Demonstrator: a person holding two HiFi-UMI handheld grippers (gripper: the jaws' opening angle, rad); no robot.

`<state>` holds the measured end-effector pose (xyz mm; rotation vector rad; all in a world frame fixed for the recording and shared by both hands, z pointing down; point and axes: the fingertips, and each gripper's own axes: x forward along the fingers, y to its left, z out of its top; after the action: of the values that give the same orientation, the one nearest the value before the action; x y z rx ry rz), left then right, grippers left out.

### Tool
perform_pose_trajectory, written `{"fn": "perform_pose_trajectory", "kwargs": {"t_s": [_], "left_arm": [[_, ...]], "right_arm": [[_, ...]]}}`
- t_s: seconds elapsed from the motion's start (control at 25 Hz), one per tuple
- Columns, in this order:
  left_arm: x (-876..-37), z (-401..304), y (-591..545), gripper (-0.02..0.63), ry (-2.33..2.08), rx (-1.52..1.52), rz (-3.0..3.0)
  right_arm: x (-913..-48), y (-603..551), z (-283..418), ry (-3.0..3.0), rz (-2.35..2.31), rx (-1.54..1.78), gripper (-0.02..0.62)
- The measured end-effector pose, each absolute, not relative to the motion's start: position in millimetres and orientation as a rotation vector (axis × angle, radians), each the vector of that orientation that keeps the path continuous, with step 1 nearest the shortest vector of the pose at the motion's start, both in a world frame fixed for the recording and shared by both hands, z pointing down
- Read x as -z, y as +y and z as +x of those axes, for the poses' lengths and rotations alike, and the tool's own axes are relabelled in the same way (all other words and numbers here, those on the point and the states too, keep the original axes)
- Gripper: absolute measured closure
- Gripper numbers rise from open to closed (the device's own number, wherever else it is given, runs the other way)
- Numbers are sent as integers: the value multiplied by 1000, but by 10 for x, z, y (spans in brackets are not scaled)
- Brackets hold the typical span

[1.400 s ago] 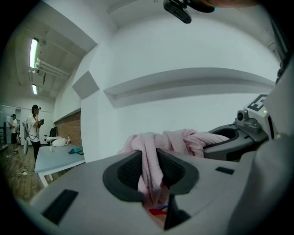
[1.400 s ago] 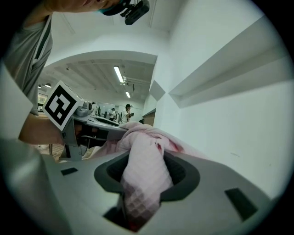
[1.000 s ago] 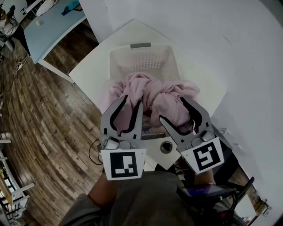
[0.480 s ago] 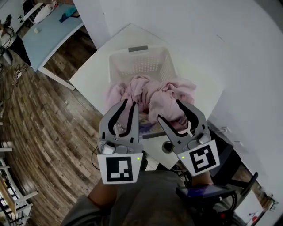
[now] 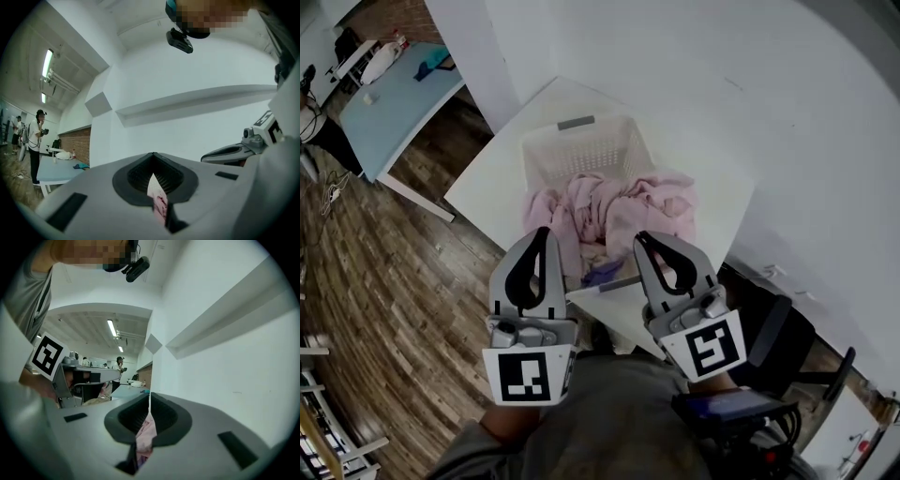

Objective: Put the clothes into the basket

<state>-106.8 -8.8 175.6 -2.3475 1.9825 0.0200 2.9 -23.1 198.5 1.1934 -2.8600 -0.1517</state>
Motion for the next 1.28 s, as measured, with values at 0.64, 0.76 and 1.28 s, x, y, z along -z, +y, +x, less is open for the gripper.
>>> {"fn": "perform_pose_trajectory", "kwargs": {"t_s": [0.64,0.76,1.28], "left_arm": [[-1674,-1042,36,597,1933,-113,-2369],[-1683,-1049,30,597,1932,-115,-2370],[-1706,-1065,25,597,1934,-108,-2379]], "right_arm": [[-1859,-132,43,-2860,1233,214,589],[-1830,-143,28,-2880,1246,210,589],[-1835,-160,29,-2876,1263,203,589]]}}
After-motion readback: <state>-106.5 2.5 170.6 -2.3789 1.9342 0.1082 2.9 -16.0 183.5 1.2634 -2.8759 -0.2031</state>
